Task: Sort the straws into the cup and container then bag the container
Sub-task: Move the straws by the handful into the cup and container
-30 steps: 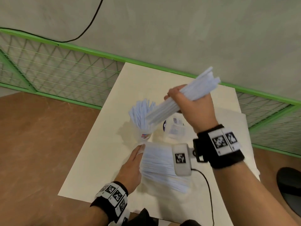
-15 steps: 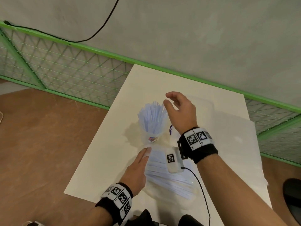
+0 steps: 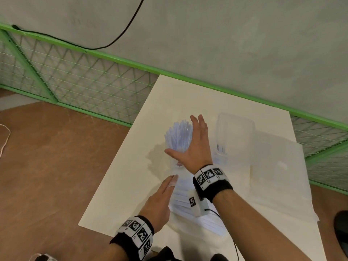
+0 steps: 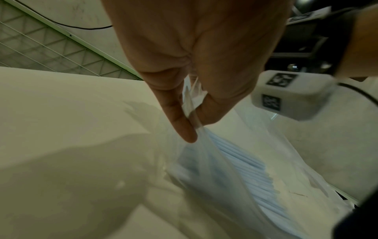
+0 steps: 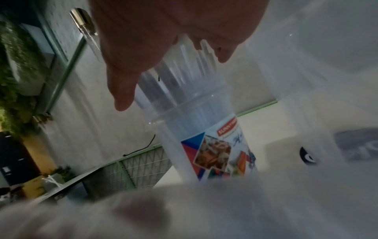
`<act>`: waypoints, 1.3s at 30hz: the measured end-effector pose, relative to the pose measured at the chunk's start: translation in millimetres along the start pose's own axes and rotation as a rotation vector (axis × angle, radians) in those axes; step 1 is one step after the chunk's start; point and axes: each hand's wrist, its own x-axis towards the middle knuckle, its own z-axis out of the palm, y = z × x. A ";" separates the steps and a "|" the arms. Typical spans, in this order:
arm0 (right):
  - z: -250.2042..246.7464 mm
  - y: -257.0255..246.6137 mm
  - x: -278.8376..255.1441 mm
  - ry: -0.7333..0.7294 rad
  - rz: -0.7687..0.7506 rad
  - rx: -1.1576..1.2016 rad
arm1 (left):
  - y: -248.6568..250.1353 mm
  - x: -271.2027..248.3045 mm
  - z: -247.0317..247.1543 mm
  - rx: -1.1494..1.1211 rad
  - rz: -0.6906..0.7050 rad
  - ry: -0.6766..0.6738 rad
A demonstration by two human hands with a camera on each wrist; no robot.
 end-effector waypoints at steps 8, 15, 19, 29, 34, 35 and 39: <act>8.6 -1.1 36.7 -0.079 -0.168 0.002 | -5.3 -2.6 0.5 0.001 -0.018 -0.033; 20.1 1.8 47.7 -0.044 -0.284 -0.032 | -7.8 -2.8 -1.4 -0.009 -0.047 -0.069; 25.3 7.3 52.8 -0.004 -0.313 -0.055 | -8.7 -2.0 -1.8 -0.009 -0.050 -0.064; 12.0 4.3 56.9 0.036 -0.259 0.033 | -10.3 1.0 0.3 -0.008 -0.046 -0.053; 6.6 12.9 55.6 0.027 -0.229 -0.187 | -10.4 0.8 0.4 0.011 -0.035 -0.040; 7.4 14.1 55.6 0.037 -0.216 -0.186 | -10.8 0.8 0.6 0.014 -0.035 -0.038; 12.8 13.8 56.0 -0.022 -0.153 -0.123 | -11.5 -0.1 1.6 0.017 -0.034 -0.036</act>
